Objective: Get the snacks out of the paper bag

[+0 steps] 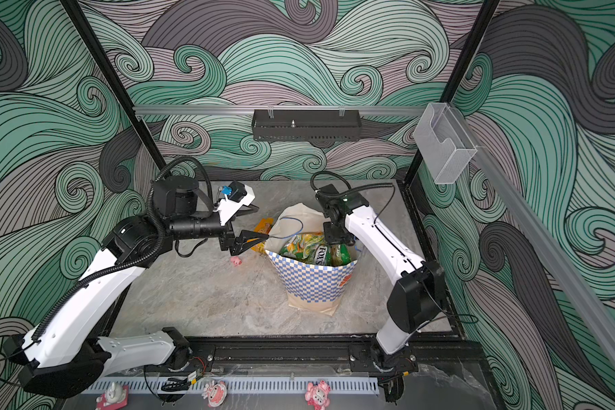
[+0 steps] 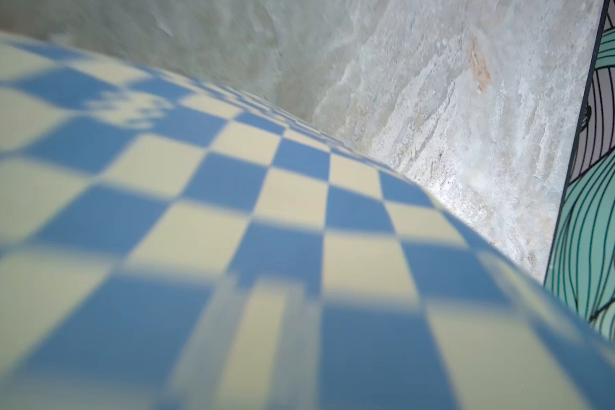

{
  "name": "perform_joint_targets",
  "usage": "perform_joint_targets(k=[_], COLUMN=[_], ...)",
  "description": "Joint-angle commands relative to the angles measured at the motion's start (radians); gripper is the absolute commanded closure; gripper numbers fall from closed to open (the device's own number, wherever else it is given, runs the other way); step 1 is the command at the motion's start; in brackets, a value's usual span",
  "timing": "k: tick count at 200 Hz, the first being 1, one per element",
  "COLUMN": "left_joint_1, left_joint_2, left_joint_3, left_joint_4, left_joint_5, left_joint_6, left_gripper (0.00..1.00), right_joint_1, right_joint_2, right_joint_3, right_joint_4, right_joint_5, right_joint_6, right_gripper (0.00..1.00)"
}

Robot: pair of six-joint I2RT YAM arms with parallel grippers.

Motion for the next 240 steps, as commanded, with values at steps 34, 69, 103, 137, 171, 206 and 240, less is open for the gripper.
perform_joint_targets(k=[34, 69, 103, 137, 171, 206, 240], left_joint_1=[0.0, 0.0, 0.002, 0.003, 0.012, 0.028, 0.045], left_joint_2=[-0.013, 0.032, 0.046, 0.078, 0.104, 0.14, 0.131], left_joint_3=[-0.066, -0.041, -0.057, -0.024, -0.036, 0.008, 0.001], left_joint_4=[0.092, 0.138, 0.215, 0.187, 0.28, 0.249, 0.246], left_joint_5=[-0.043, 0.0, -0.038, -0.032, 0.06, 0.163, 0.221], left_joint_6=[0.02, 0.102, 0.056, 0.035, 0.001, 0.058, 0.067], left_gripper=[0.11, 0.07, 0.03, 0.02, 0.02, 0.01, 0.01], right_joint_1=[-0.002, 0.0, 0.0, 0.0, 0.0, -0.009, -0.119], right_joint_2=[-0.09, -0.079, -0.041, -0.032, 0.008, 0.07, 0.133], right_joint_3=[0.167, 0.293, 0.464, 0.574, 0.73, 0.916, 1.031], right_joint_4=[-0.032, -0.041, -0.096, -0.112, -0.12, -0.122, -0.121], right_joint_5=[-0.064, -0.107, -0.168, -0.205, -0.198, -0.158, -0.188], right_joint_6=[0.035, 0.013, 0.018, 0.026, 0.037, 0.068, 0.125], right_gripper=[1.0, 1.0, 1.0, 1.0, 1.0, 1.0, 1.0])
